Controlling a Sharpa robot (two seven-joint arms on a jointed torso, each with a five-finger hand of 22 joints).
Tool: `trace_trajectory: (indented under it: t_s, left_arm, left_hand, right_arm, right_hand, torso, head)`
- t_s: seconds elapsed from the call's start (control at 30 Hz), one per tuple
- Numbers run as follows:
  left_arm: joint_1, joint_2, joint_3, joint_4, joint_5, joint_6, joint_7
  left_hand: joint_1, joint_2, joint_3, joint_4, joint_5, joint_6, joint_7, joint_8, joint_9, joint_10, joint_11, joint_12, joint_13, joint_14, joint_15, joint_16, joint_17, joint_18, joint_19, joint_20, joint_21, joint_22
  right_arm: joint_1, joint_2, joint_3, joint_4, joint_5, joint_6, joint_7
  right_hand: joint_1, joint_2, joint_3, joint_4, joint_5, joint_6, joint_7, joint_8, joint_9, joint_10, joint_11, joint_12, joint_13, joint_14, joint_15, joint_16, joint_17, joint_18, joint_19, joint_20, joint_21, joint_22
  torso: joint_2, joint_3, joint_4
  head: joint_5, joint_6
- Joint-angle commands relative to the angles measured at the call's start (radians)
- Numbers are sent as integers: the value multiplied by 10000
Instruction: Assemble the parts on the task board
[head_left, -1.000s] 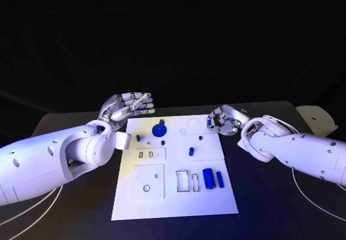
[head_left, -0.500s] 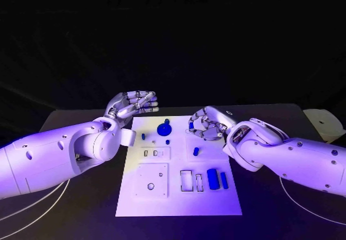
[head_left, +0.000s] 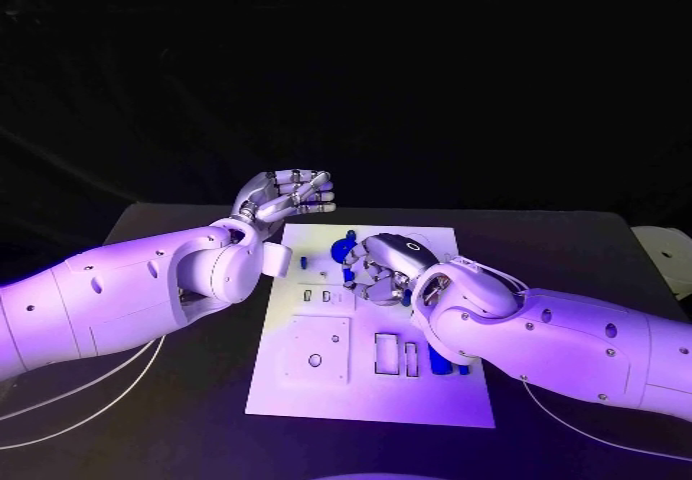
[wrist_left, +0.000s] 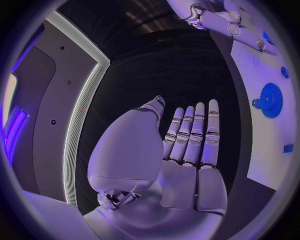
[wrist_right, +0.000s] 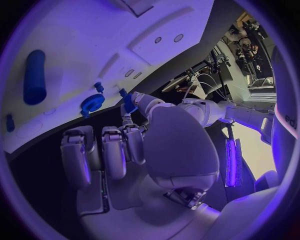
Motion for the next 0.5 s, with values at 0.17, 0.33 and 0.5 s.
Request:
trace_trajectory:
  t_s: [0.17,0.33,0.5]
  left_arm:
    - [10,95,9,-38,16,176,53]
    - [10,138,9,-91,16,180,52]
    - [10,174,9,-150,16,189,52]
  left_hand:
    - [-6,8,76,5,21,66,321,-31,-1,22,37,0,1,51,1,-36,16,147,-11,21,-41,-1]
    - [-6,8,76,5,21,66,321,-31,-1,22,37,0,1,51,1,-36,16,147,-11,21,-41,-1]
    - [-6,8,76,5,21,66,321,-31,-1,22,37,0,1,51,1,-36,16,147,-11,21,-41,-1]
  right_arm:
    - [-231,438,-49,-419,-938,394,-675]
    - [-327,628,-71,-619,-1024,464,-723]
    - [-405,793,-91,-740,-1083,542,-723]
  right_hand:
    - [-34,101,33,-1,-9,56,-21,90,114,41,-26,4,1433,1042,-94,55,2633,-69,1081,-68,45,2632]
    - [-46,100,32,3,-13,58,-22,95,117,35,-26,-4,1426,1042,-94,55,2633,-69,1081,-68,45,2632]
    - [-62,93,27,5,-20,56,-23,101,121,37,-26,-2,1429,1042,-94,55,2633,-69,1081,-69,45,2632]
  torso:
    - [15,-33,32]
    - [10,-18,35]
    - [3,-10,2]
  head:
    - [176,-81]
    - [253,-144]
    - [335,-156]
